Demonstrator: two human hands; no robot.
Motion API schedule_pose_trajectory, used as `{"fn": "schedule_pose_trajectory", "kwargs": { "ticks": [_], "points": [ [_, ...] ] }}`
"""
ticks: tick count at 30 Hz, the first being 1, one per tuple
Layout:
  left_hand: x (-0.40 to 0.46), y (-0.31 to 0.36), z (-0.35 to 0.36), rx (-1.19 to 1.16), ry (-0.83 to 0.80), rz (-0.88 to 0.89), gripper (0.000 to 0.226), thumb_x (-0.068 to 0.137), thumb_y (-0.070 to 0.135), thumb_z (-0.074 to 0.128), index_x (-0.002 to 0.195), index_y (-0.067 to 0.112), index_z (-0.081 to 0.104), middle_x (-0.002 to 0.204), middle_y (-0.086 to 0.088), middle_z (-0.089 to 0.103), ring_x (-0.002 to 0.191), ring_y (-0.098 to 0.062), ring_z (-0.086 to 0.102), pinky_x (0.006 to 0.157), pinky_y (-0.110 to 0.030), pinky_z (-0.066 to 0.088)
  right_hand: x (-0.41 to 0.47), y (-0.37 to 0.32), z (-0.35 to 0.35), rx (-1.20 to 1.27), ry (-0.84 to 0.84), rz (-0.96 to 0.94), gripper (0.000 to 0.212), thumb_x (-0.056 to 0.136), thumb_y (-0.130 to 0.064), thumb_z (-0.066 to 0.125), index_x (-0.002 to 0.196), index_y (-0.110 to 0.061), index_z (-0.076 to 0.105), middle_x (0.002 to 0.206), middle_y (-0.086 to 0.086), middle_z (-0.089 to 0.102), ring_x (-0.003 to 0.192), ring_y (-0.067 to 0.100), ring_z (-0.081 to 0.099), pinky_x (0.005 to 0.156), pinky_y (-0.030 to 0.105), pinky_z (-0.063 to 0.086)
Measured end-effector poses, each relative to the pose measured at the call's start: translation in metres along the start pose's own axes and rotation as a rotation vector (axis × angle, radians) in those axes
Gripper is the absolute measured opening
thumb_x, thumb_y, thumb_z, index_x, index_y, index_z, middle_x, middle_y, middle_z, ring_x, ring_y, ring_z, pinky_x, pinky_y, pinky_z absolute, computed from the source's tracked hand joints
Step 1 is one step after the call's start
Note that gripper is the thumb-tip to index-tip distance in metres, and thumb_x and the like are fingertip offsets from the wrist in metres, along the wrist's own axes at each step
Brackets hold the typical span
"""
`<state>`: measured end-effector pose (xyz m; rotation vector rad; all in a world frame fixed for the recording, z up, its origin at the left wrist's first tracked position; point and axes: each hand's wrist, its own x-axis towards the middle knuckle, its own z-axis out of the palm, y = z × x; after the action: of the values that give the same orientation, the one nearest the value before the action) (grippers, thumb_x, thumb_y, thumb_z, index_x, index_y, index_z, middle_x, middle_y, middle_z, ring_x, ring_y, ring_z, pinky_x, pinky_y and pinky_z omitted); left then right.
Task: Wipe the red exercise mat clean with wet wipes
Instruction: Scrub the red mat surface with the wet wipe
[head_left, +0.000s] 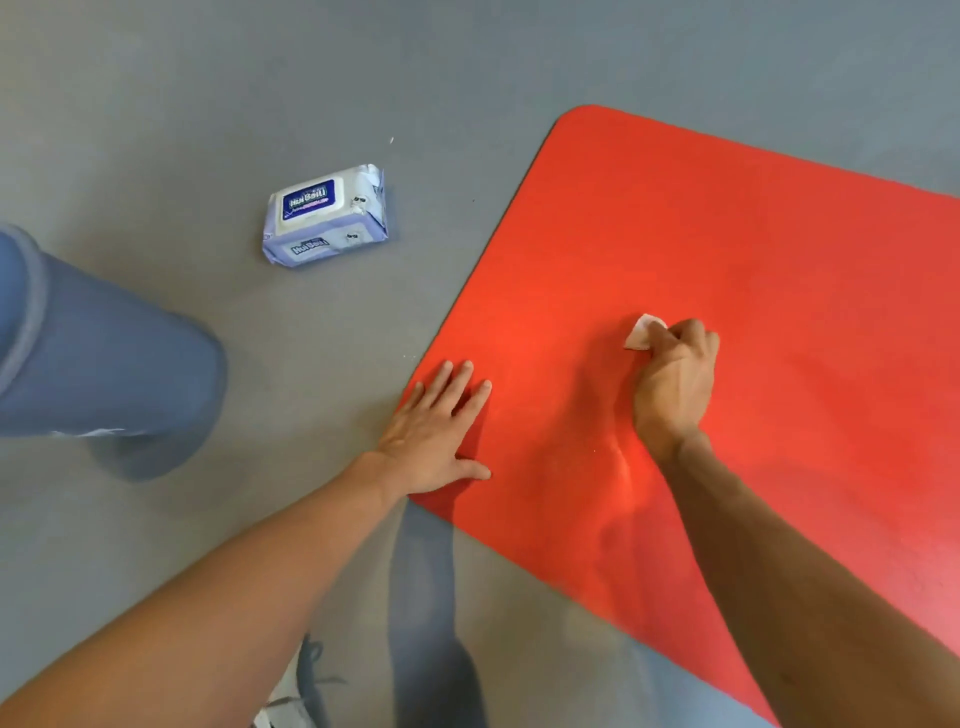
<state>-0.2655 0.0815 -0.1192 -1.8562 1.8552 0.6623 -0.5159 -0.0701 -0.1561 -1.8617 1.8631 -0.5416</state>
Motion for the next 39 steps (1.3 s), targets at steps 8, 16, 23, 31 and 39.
{"fn": "schedule_pose_trajectory", "kwargs": {
  "ticks": [8, 16, 23, 31, 39],
  "points": [
    [0.002, -0.006, -0.005, 0.034, -0.061, 0.022, 0.153, 0.063, 0.068, 0.088, 0.162, 0.030, -0.023, 0.165, -0.002, -0.041, 0.153, -0.026, -0.035, 0.131, -0.049, -0.001, -0.141, -0.057, 0.041, 0.068, -0.246, -0.546, 0.040, 0.092, -0.007, 0.042, 0.124, -0.013, 0.066, 0.105, 0.000, 0.056, 0.088, 0.020, 0.041, 0.078, 0.033, 0.046],
    [-0.001, -0.005, -0.004, -0.004, -0.020, 0.015, 0.152, 0.064, 0.065, 0.089, 0.162, 0.032, -0.023, 0.166, 0.001, -0.038, 0.154, -0.023, -0.033, 0.131, -0.045, -0.003, -0.015, -0.029, 0.023, 0.016, 0.025, -0.005, 0.042, 0.085, 0.008, 0.048, 0.114, -0.013, 0.069, 0.099, 0.004, 0.046, 0.095, 0.025, 0.040, 0.076, 0.034, 0.041],
    [-0.002, -0.015, 0.003, -0.063, 0.046, 0.055, 0.153, 0.061, 0.073, 0.086, 0.163, 0.027, -0.019, 0.166, 0.007, -0.038, 0.153, -0.016, -0.034, 0.131, -0.039, -0.001, -0.136, -0.070, 0.058, 0.003, -0.293, -0.662, 0.039, 0.095, -0.017, 0.045, 0.129, -0.014, 0.065, 0.103, -0.001, 0.055, 0.086, 0.022, 0.044, 0.075, 0.040, 0.051],
    [-0.004, -0.024, 0.007, -0.078, 0.157, 0.130, 0.153, 0.059, 0.081, 0.080, 0.165, 0.023, -0.014, 0.170, 0.010, -0.029, 0.155, -0.011, -0.029, 0.127, -0.033, 0.014, 0.032, -0.067, 0.051, -0.011, 0.074, -0.199, 0.043, 0.085, -0.004, 0.036, 0.100, -0.017, 0.075, 0.095, 0.005, 0.051, 0.088, 0.022, 0.038, 0.075, 0.044, 0.047],
    [-0.008, -0.042, 0.021, -0.145, 0.243, 0.173, 0.150, 0.062, 0.086, 0.074, 0.166, 0.011, -0.003, 0.173, 0.006, -0.020, 0.156, -0.008, -0.024, 0.125, -0.036, 0.023, -0.099, -0.091, 0.073, 0.083, -0.230, -0.770, 0.039, 0.095, -0.020, 0.045, 0.123, -0.017, 0.073, 0.104, -0.003, 0.060, 0.088, 0.018, 0.044, 0.082, 0.031, 0.040]
  ]
}}
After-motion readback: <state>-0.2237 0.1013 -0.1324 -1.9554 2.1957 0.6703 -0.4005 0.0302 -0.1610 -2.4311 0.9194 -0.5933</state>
